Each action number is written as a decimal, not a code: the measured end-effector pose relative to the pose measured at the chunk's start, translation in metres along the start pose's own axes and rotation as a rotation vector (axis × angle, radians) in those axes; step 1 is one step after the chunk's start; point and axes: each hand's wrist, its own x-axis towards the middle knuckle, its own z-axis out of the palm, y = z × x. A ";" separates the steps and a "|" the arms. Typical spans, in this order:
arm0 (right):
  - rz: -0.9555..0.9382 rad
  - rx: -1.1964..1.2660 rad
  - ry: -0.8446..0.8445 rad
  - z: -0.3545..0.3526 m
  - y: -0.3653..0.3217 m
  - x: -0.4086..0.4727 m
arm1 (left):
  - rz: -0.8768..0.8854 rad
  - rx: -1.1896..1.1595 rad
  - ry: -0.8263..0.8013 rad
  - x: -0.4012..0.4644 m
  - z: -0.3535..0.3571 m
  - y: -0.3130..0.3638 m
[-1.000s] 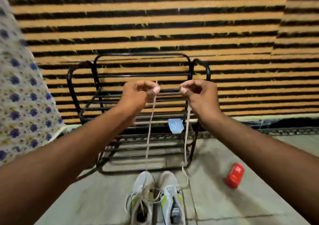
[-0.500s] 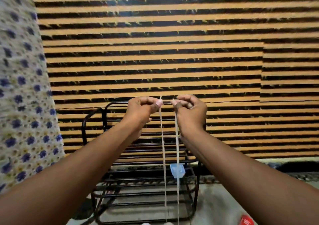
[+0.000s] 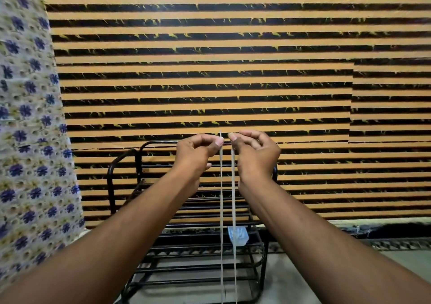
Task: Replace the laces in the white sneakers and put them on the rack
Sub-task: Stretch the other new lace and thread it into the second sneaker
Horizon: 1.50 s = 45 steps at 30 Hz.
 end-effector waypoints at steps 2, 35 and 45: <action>0.010 0.023 0.000 -0.001 -0.001 0.002 | 0.003 0.000 -0.007 0.000 0.001 -0.001; 0.028 0.050 -0.077 -0.004 -0.011 -0.004 | 0.041 0.053 -0.017 -0.009 -0.004 0.006; -0.005 0.031 -0.109 -0.003 -0.009 -0.006 | 0.047 0.061 -0.013 -0.009 -0.006 0.007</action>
